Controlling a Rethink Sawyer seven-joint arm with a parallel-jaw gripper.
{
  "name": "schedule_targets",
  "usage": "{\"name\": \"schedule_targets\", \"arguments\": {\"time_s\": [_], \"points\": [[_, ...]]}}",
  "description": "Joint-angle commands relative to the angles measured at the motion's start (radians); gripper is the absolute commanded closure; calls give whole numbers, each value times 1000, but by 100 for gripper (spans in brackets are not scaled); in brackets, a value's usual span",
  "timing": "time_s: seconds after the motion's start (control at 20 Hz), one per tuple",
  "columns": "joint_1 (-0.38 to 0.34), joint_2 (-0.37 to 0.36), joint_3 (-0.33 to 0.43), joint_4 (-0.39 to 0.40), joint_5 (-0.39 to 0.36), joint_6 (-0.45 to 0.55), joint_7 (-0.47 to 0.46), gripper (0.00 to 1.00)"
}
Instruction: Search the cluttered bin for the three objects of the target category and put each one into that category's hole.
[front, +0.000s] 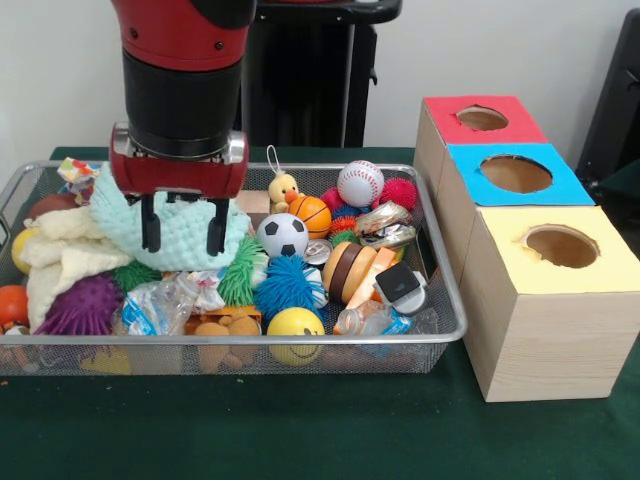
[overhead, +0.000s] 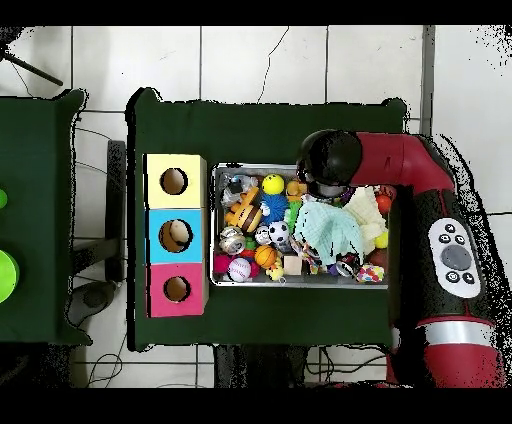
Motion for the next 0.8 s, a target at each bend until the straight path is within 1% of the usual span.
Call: {"name": "schedule_targets", "arguments": {"time_s": [0.05,0.2,0.5,0.65,0.8], "points": [[-3,63,57,48,-70,57,-282,0],[-5,84,57,44,-76,21,-265,0],[-22,118,58,67,-79,-48,-239,0],[-18,115,54,67,-97,-67,-245,0],[-12,112,49,47,-113,-59,-268,0]]}}
